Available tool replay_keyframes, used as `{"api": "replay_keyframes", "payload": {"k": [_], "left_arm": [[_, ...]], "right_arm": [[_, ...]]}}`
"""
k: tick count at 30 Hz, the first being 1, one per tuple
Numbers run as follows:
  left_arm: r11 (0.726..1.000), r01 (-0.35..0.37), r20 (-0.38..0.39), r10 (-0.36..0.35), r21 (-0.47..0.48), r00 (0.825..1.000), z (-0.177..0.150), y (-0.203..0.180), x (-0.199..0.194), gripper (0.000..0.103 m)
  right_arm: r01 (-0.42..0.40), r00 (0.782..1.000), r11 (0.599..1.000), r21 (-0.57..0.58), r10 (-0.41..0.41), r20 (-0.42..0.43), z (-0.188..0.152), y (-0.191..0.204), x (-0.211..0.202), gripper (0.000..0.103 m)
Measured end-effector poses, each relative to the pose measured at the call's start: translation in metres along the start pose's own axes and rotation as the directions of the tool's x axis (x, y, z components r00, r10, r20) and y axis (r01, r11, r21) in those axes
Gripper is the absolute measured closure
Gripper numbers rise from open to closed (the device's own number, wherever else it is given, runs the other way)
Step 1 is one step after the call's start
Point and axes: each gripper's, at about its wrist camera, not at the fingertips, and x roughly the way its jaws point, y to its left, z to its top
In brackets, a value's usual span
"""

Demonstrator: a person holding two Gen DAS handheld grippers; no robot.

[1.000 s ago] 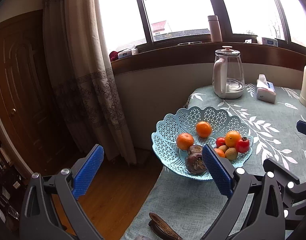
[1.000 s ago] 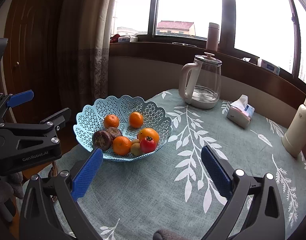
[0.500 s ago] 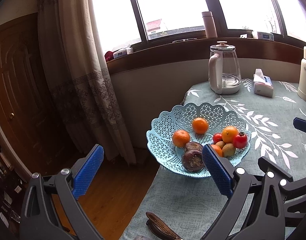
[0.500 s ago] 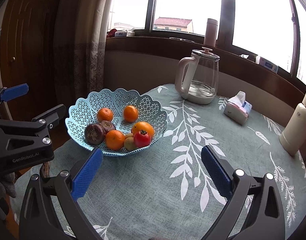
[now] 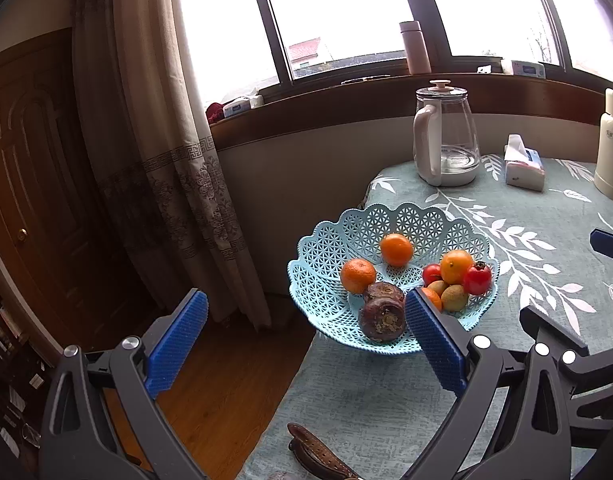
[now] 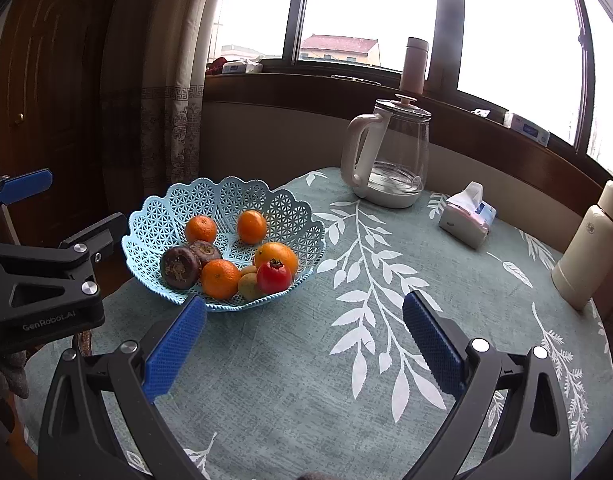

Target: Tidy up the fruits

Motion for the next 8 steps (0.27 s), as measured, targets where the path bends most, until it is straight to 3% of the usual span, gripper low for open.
{"api": "replay_keyframes", "payload": {"k": [8], "left_arm": [[1.0, 0.023, 0.002, -0.023, 0.016, 1.0, -0.0001, -0.0092, -0.0026, 0.003]], "right_arm": [[0.009, 1.0, 1.0, 0.011, -0.008, -0.024, -0.0032, -0.0065, -0.0004, 0.005]]}}
